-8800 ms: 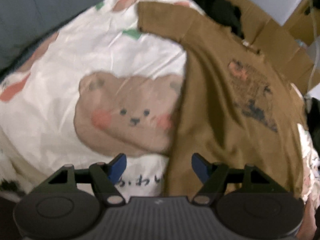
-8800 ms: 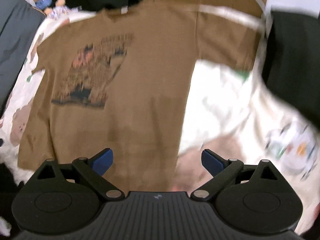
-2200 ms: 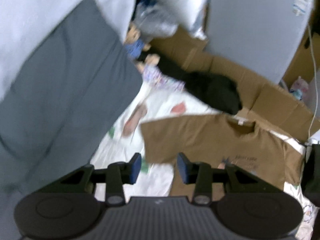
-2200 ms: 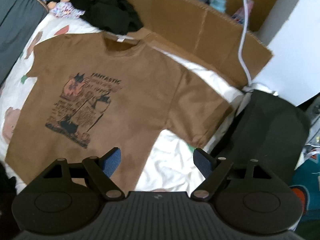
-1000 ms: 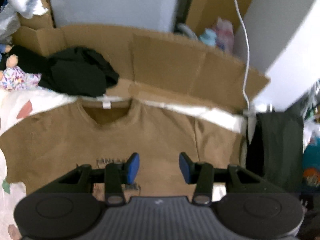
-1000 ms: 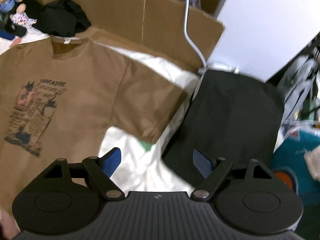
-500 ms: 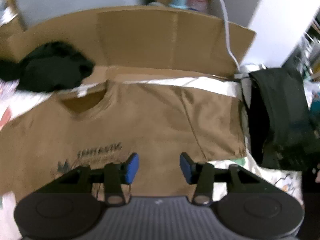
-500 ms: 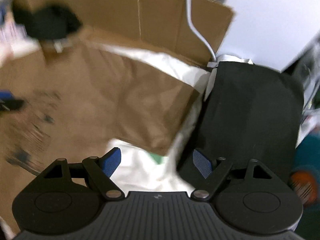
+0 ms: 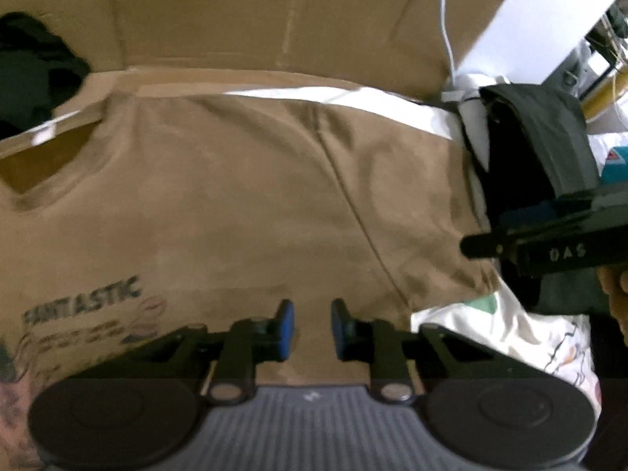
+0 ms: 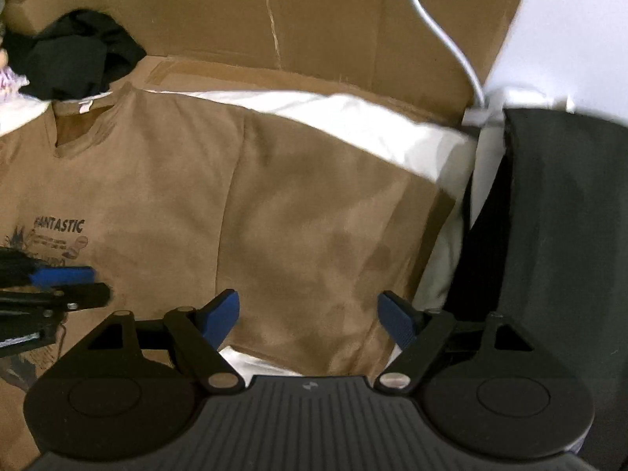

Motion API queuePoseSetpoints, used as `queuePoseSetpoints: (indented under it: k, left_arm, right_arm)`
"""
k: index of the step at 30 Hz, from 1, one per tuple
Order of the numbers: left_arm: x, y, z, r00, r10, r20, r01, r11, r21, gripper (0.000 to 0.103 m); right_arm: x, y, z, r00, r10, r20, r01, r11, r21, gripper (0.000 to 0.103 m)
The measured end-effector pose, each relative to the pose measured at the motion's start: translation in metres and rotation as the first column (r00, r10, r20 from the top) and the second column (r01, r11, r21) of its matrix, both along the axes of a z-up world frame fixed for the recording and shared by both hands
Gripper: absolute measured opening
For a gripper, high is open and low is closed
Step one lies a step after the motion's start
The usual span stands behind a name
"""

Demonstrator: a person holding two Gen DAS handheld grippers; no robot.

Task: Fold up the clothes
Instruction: 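Move both grippers to the shirt side by the black cushion and pinch it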

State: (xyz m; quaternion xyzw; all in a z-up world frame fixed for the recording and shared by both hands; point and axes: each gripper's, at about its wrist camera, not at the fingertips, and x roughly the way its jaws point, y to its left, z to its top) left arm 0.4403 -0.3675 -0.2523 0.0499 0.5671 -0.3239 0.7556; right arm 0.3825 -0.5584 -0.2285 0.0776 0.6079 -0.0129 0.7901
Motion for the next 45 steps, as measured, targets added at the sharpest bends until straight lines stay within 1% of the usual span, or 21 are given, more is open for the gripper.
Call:
queuePoseSetpoints:
  k: [1, 3, 4, 6, 8, 11, 13, 15, 17, 18, 21, 22, 24, 26, 27, 30, 32, 36, 38, 41, 45]
  left_arm:
    - [0.003, -0.005, -0.004, 1.000, -0.016, 0.000, 0.016, 1.000, -0.010, 0.021]
    - [0.007, -0.012, -0.010, 1.000, -0.030, 0.001, 0.030, 0.999, -0.028, 0.021]
    - [0.009, -0.015, -0.014, 1.000, -0.030, -0.003, 0.029, 0.999, -0.034, 0.021]
    - [0.011, -0.023, -0.023, 1.000, -0.015, -0.019, 0.015, 0.999, -0.035, 0.021]
    - [0.009, -0.027, -0.028, 0.999, 0.017, -0.027, -0.018, 0.999, -0.027, 0.021]
    - [0.011, -0.032, -0.032, 0.997, 0.028, -0.076, -0.032, 0.998, -0.053, 0.021]
    - [0.013, -0.033, -0.028, 0.997, 0.024, -0.073, -0.027, 0.999, -0.047, 0.021]
    - [0.013, -0.030, -0.020, 0.997, 0.040, -0.066, -0.042, 0.999, -0.023, 0.021]
    - [0.008, -0.024, -0.007, 0.994, 0.078, -0.079, -0.079, 0.997, -0.009, 0.022]
    - [0.006, -0.022, -0.003, 0.992, 0.088, -0.085, -0.089, 0.996, -0.004, 0.024]
    - [-0.011, -0.024, 0.008, 0.995, 0.081, -0.065, -0.077, 0.994, 0.074, 0.025]
    - [-0.015, -0.025, 0.009, 0.996, 0.072, -0.061, -0.067, 0.994, 0.081, 0.026]
    - [-0.020, -0.027, 0.010, 0.997, 0.060, -0.057, -0.056, 0.996, 0.072, 0.025]
    - [-0.021, -0.027, 0.009, 0.998, 0.055, -0.030, -0.054, 0.998, 0.037, 0.025]
    - [-0.020, -0.027, 0.008, 0.998, 0.054, -0.025, -0.053, 0.998, 0.024, 0.022]
    - [-0.017, -0.023, 0.010, 0.999, 0.040, -0.028, -0.040, 0.999, 0.004, 0.021]
    - [-0.016, -0.018, 0.010, 0.997, 0.067, -0.032, -0.067, 0.998, -0.020, 0.021]
    - [-0.014, -0.017, 0.000, 0.994, 0.088, -0.061, -0.092, 0.994, -0.058, 0.019]
    - [-0.013, -0.019, -0.007, 0.993, 0.084, -0.080, -0.090, 0.994, -0.067, 0.014]
    - [-0.014, -0.021, -0.021, 0.988, 0.090, -0.127, -0.098, 0.993, -0.064, 0.013]
    - [-0.017, -0.022, -0.033, 0.985, 0.084, -0.148, -0.097, 0.992, -0.079, 0.011]
  right_arm:
    - [0.001, -0.003, -0.002, 1.000, 0.003, -0.019, -0.003, 1.000, -0.016, 0.052]
    - [0.003, -0.011, -0.004, 0.999, -0.041, -0.027, 0.040, 0.999, -0.027, 0.052]
    - [0.002, -0.018, -0.004, 0.995, -0.094, -0.028, 0.094, 0.996, -0.011, 0.052]
    - [-0.003, -0.023, -0.006, 0.989, -0.145, -0.004, 0.145, 0.989, 0.003, 0.052]
    - [-0.017, -0.027, -0.009, 0.974, -0.223, 0.036, 0.223, 0.975, 0.000, 0.052]
    - [-0.031, -0.035, -0.018, 0.945, -0.326, 0.034, 0.324, 0.945, 0.039, 0.052]
    - [-0.039, -0.040, -0.024, 0.925, -0.379, 0.033, 0.377, 0.924, 0.064, 0.052]
    - [-0.043, -0.043, -0.025, 0.929, -0.369, 0.037, 0.364, 0.926, 0.102, 0.052]
    - [-0.048, -0.047, -0.022, 0.923, -0.384, 0.037, 0.378, 0.919, 0.112, 0.052]
    - [-0.051, -0.050, -0.021, 0.919, -0.392, 0.036, 0.386, 0.915, 0.117, 0.052]
    - [-0.062, -0.056, -0.016, 0.896, -0.443, 0.020, 0.434, 0.886, 0.165, 0.052]
    - [-0.069, -0.056, -0.015, 0.884, -0.467, 0.009, 0.458, 0.872, 0.172, 0.052]
    - [-0.078, -0.053, -0.017, 0.878, -0.478, 0.003, 0.469, 0.864, 0.184, 0.052]
    - [-0.082, -0.051, -0.021, 0.879, -0.475, 0.040, 0.462, 0.868, 0.181, 0.052]
    - [-0.082, -0.051, -0.022, 0.878, -0.477, 0.049, 0.461, 0.868, 0.183, 0.052]
    - [-0.084, -0.053, -0.024, 0.875, -0.479, 0.074, 0.457, 0.866, 0.203, 0.052]
    - [-0.085, -0.055, -0.023, 0.866, -0.493, 0.089, 0.467, 0.858, 0.213, 0.053]
    - [-0.089, -0.053, -0.035, 0.853, -0.519, 0.053, 0.493, 0.836, 0.240, 0.053]
    - [-0.090, -0.050, -0.039, 0.858, -0.513, 0.039, 0.492, 0.840, 0.228, 0.053]
    - [-0.093, -0.042, -0.044, 0.863, -0.505, 0.019, 0.486, 0.839, 0.246, 0.053]
    - [-0.095, -0.040, -0.056, 0.845, -0.534, -0.027, 0.520, 0.810, 0.269, 0.053]
